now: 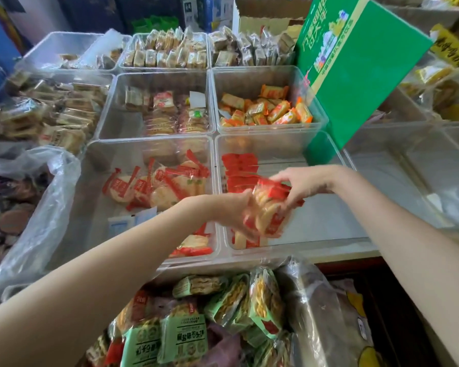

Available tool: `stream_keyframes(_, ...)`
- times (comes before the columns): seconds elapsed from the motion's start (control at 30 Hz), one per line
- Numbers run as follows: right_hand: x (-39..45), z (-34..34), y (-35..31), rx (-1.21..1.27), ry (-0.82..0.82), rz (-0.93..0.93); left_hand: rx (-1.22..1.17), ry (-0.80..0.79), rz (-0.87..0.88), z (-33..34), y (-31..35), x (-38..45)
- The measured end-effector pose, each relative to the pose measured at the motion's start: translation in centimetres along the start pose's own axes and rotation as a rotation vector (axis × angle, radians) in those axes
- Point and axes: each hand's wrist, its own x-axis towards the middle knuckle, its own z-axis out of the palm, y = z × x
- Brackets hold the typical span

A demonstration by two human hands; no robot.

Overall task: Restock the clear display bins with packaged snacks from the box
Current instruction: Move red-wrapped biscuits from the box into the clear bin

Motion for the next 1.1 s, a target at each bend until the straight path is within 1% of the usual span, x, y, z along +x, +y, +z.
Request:
stream_keyframes(0.03,0.2,0.4,0.7,-0.042,-0.028,0.015,0.143,-0.051,0.001,0.2,-0.1,0.3)
stream_keyframes(0.1,0.7,1.5,1.7,-0.066,-0.077,0.043,0.415,-0.059,0.034,0.2,-0.8,1.0)
stream_keyframes(0.13,1.1,2.0,1.9,-0.067,-0.083,0.052,0.511,-0.055,0.045,0.1,-1.1,1.3)
stream_keyframes(0.23,2.7,3.4,1.7,-0.171,-0.087,0.069,0.732,-0.036,0.035,0.5,-1.4,2.5)
stream_keyframes(0.3,3.5,4.3,1.4,-0.287,-0.091,0.098,0.832,0.05,-0.008,1.4,-1.3,3.3)
stream_keyframes(0.4,3.8,5.3,1.1,-0.391,-0.067,0.137,0.881,0.121,-0.119,2.3,-1.1,4.3)
stream_keyframes(0.5,3.7,5.6,0.9,-0.434,-0.052,0.126,0.877,0.171,-0.191,2.8,-0.8,5.1)
stream_keyframes(0.63,3.4,5.8,1.0,-0.369,-0.067,0.119,0.847,0.27,-0.152,2.8,-0.7,5.4)
stream_keyframes(0.73,3.5,7.0,1.0,-0.371,-0.022,0.083,0.865,0.351,-0.144,1.9,-0.7,5.2)
stream_keyframes(0.8,4.4,8.4,0.6,-0.354,0.038,0.031,0.881,0.329,-0.16,1.8,-0.9,5.0)
stream_keyframes(0.87,5.5,9.6,0.3,-0.393,0.057,0.04,0.894,0.23,-0.156,1.5,-0.8,4.6)
stream_keyframes(0.9,5.8,9.8,0.4,-0.412,0.042,0.072,0.896,0.166,-0.145,1.2,-0.7,4.5)
stream_keyframes(0.93,5.9,9.6,0.5,-0.377,0.003,0.108,0.885,0.121,-0.137,0.7,-0.6,4.3)
stream_keyframes(0.97,5.7,9.1,0.8,-0.239,-0.071,0.147,0.86,0.117,-0.136,0.1,-0.4,4.2)
stream_keyframes(1.0,5.1,8.4,0.8,-0.021,-0.147,0.176,0.825,0.165,-0.134,-0.6,-0.2,3.9)
stream_keyframes(1.03,4.3,7.6,0.8,0.212,-0.193,0.198,0.787,0.245,-0.123,-1.3,0.0,3.7)
stream_keyframes(1.07,3.6,6.9,1.0,0.393,-0.19,0.196,0.763,0.305,-0.119,-1.7,0.0,3.7)
stream_keyframes(1.1,3.4,6.4,1.6,0.474,-0.127,0.183,0.765,0.308,-0.129,-1.8,-0.3,3.8)
